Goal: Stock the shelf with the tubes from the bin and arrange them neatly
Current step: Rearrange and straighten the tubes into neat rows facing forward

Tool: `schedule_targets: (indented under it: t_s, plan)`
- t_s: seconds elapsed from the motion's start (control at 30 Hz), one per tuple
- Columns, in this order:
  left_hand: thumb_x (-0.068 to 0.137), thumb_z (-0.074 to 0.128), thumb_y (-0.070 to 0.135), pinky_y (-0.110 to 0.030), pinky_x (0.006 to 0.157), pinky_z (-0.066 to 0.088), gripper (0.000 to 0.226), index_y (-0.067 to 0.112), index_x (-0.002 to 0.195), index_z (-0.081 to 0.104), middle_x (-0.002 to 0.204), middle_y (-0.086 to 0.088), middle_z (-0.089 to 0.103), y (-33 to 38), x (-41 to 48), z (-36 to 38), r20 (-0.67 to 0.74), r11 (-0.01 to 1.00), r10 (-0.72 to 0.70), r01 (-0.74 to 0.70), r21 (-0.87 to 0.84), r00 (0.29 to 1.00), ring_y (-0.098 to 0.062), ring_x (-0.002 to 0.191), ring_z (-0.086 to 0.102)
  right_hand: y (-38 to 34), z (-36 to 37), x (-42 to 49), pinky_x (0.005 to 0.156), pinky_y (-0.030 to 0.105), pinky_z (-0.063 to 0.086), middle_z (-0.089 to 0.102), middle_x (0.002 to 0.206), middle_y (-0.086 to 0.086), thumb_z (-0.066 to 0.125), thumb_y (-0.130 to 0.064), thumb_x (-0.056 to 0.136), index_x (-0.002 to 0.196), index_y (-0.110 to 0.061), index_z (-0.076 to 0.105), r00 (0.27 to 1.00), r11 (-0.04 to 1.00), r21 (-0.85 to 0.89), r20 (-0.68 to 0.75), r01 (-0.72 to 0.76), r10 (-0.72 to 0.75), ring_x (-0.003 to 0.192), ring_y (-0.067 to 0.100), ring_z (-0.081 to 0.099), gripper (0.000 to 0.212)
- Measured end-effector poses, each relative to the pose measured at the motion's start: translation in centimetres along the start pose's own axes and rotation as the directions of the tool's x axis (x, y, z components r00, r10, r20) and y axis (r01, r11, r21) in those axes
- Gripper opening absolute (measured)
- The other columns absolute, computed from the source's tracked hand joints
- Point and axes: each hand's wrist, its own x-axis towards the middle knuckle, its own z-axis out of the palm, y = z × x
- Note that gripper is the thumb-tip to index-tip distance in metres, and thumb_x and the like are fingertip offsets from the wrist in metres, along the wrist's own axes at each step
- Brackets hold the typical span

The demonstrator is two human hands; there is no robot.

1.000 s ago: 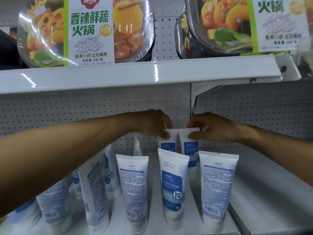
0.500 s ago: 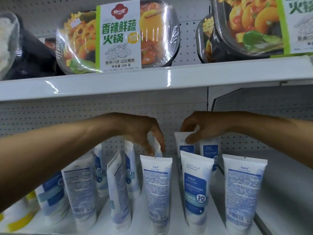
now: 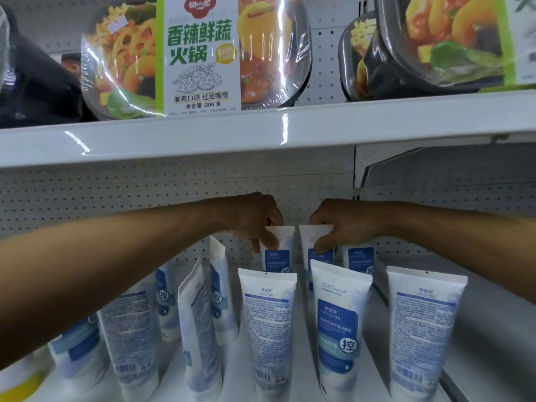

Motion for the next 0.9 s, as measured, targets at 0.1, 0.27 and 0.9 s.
schedule_targets:
  t_s: [0.1,0.27,0.9]
  plan:
    - [0.085,0.073,0.016,-0.024,0.072,0.060,0.021,0.006,0.103,0.070,0.096,0.003,0.069,-0.15,0.51,0.25,-0.013,1.000,0.006,-0.006,-0.003,1.000,-0.018,0.078,0.073,0.14,0.11,-0.02,0.058,0.014,0.044,0.068,0.086,0.002,0.070,-0.031,0.086,0.092,-0.006,0.067,1.000,1.000,0.009,-0.008,-0.003,0.003,0.068,0.007,0.057,0.026]
    - [0.085,0.073,0.014,-0.027,0.074,0.060,0.020,0.006,0.103,0.070,0.093,0.005,0.069,-0.17,0.59,0.19,-0.005,0.999,0.000,0.000,-0.034,1.000,-0.018,0.078,0.073,0.22,0.16,0.06,0.059,0.015,0.044,0.065,0.081,-0.004,0.070,-0.032,0.086,0.084,-0.015,0.065,1.000,1.000,0.018,-0.010,0.012,-0.012,0.067,0.006,0.057,0.018]
    - [0.086,0.071,0.019,-0.021,0.070,0.058,0.031,0.007,0.114,0.067,0.105,-0.002,0.073,-0.02,0.61,-0.06,0.072,0.995,-0.066,0.072,-0.074,0.995,-0.013,0.081,0.072,0.29,0.00,0.46,0.063,0.018,0.049,0.070,0.093,0.001,0.071,-0.032,0.084,0.099,-0.009,0.066,1.000,1.000,0.017,0.017,0.009,-0.009,0.077,0.012,0.064,0.028]
